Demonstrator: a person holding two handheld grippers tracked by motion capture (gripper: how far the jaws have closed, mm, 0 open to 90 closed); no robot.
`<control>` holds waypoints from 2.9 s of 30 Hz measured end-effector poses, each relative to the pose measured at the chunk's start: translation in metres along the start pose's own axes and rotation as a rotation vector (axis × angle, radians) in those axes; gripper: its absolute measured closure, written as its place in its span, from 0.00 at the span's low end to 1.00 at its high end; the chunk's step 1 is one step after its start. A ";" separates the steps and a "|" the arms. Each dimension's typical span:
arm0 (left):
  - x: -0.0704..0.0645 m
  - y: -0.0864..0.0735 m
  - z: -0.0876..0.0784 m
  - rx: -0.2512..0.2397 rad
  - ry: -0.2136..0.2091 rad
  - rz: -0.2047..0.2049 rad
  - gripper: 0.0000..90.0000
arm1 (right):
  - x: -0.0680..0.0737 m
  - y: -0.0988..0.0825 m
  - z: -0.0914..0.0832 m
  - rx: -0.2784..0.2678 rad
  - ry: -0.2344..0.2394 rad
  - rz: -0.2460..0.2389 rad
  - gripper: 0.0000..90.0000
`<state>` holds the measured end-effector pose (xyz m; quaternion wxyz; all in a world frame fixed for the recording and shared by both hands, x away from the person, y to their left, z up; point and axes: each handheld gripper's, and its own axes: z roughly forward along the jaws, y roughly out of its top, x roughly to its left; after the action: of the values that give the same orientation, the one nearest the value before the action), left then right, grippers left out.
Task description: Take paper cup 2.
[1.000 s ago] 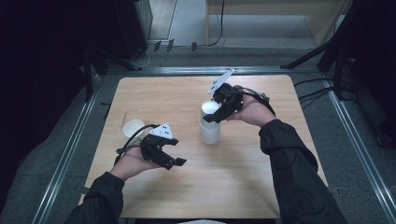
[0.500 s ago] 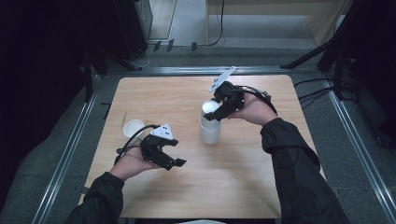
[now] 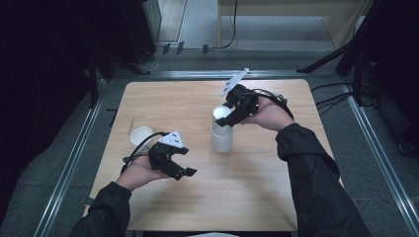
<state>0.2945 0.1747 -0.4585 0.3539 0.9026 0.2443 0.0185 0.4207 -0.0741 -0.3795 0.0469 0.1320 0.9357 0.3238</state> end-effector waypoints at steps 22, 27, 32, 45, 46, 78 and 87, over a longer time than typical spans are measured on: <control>-0.002 0.004 0.003 -0.016 -0.002 0.013 0.19 | 0.000 0.006 -0.015 -0.026 -0.006 0.023 0.40; 0.000 0.003 0.001 -0.029 0.001 0.005 0.19 | -0.001 0.010 -0.024 -0.034 -0.001 0.015 0.40; 0.001 0.002 0.000 -0.034 0.001 0.001 0.19 | 0.000 0.016 -0.037 -0.043 -0.001 0.023 0.40; 0.005 0.001 -0.007 -0.073 0.001 -0.027 0.19 | 0.018 0.039 -0.088 -0.084 -0.029 0.021 0.40; 0.006 0.001 -0.008 -0.077 0.000 -0.030 0.19 | 0.021 0.039 -0.093 -0.086 -0.025 0.022 0.40; -0.001 0.006 -0.017 -0.181 -0.042 0.012 0.19 | 0.092 -0.040 -0.052 -0.158 0.112 0.003 0.40; -0.004 0.006 -0.006 -0.151 -0.052 0.023 0.19 | 0.097 -0.055 -0.029 -0.156 0.125 0.011 0.40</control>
<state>0.2920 0.1727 -0.4499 0.4272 0.8762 0.2224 0.0175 0.3108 -0.1057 -0.3913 -0.0032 0.1124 0.9080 0.4036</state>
